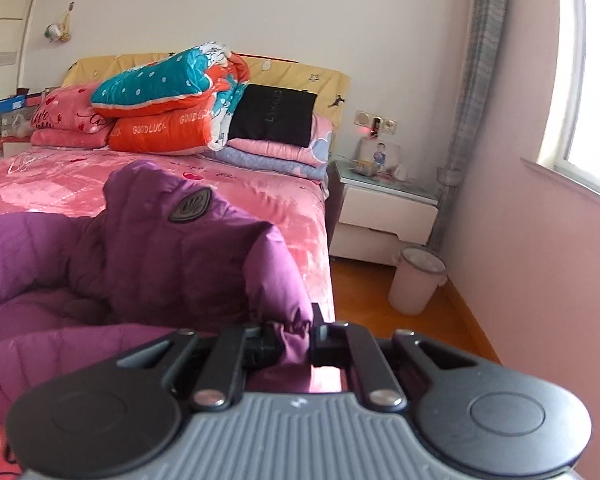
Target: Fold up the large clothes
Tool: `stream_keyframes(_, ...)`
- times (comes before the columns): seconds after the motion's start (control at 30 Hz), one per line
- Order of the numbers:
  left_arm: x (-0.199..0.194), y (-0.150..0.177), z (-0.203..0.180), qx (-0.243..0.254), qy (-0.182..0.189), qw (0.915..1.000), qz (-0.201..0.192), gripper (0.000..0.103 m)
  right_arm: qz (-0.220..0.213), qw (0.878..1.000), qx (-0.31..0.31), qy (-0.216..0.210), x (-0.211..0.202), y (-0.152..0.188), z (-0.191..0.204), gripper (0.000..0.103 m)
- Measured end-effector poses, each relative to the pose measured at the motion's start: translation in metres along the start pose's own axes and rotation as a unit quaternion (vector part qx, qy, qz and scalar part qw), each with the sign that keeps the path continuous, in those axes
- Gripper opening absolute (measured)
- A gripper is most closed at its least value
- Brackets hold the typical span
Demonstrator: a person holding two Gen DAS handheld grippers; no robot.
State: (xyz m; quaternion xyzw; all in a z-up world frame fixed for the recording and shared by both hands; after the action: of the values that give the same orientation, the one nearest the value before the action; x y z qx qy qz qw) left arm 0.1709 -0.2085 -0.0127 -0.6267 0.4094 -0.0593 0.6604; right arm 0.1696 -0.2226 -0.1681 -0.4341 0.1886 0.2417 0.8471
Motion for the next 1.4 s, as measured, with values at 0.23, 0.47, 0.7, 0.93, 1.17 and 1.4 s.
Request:
stream_keyframes(0.23,0.044,-0.007,-0.043,-0.022,-0.034,0.9982,0.044,0.020,-0.019,0.996,0.083,0.028,-0.013,-0.003,-0.034,0.103)
stream_keyframes(0.47,0.032,-0.013,-0.063,-0.007,-0.063,0.9967,0.051,0.066,-0.021,0.991,0.123,0.050,-0.012,-0.001,-0.052,0.103)
stream_keyframes(0.7,-0.026,-0.023,-0.045,-0.012,-0.070,0.9974,0.014,0.084,-0.023,0.993,0.108,0.043,-0.018,-0.009,-0.055,0.103)
stream_keyframes(0.93,-0.107,-0.008,0.038,-0.035,-0.110,0.9920,-0.049,0.100,-0.046,0.991,0.117,0.046,-0.032,-0.013,-0.063,0.103)
stream_keyframes(1.17,-0.138,0.035,0.172,-0.107,-0.241,0.9618,-0.072,0.100,-0.106,0.990,0.063,0.071,-0.071,-0.015,-0.039,0.103)
stream_keyframes(1.4,-0.133,0.080,0.269,-0.176,-0.289,0.9378,-0.078,0.100,-0.182,0.978,-0.029,0.096,-0.118,-0.036,0.027,0.103)
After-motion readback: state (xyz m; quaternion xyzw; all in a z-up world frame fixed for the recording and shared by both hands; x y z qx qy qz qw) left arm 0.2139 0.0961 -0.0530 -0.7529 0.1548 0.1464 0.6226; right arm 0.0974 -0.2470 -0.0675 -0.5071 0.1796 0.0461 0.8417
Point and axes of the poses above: each gripper's, at about its wrist camera, not at the fingertips, and x roughly the way its jaws point, z to its left, y to its underside, the point moved 5 cm from there along x, roughly the way its jaws point, and after that the axes turned 8 degrees about -y, right-handed, at the moved point
